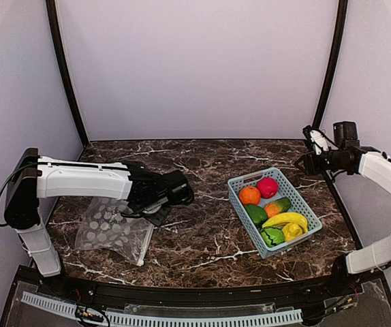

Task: Place the food in the zip-top bag and seal the zipper
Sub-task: Pick up the zipper food storage bag at the center of the board.

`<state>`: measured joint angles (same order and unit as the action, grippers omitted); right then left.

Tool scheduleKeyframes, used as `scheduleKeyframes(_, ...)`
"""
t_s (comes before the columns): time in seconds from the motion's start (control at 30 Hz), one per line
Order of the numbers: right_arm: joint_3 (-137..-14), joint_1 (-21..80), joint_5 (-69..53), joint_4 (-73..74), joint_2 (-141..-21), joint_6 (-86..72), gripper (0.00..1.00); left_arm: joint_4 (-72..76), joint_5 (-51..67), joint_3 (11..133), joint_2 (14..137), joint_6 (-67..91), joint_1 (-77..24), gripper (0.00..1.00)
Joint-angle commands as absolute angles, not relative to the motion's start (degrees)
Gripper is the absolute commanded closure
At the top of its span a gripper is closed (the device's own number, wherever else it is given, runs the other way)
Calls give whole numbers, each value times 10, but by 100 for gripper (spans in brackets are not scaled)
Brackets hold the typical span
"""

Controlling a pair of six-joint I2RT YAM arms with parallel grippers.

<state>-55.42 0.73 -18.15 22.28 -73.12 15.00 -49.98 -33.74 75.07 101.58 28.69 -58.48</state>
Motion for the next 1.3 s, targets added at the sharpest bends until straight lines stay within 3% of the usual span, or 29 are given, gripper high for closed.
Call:
scheduleKeyframes(0.0, -509, 5, -188, 146, -708, 170, 38, -574, -369, 774, 1025, 334, -598, 35)
scheduleKeyframes(0.43, -491, 5, -234, 144, -712, 171, 38, -564, -338, 785, 1095, 351, -610, 41)
scheduleKeyframes(0.67, -490, 5, -240, 144, -713, 173, 38, -587, -377, 797, 1124, 356, -610, 58)
scheduleKeyframes(1.07, -490, 5, -242, 146, -715, 174, 38, -595, -399, 803, 1163, 347, -610, 65)
scheduleKeyframes(1.27, -490, 5, -246, 147, -715, 174, 37, -601, -409, 810, 1171, 343, -610, 77)
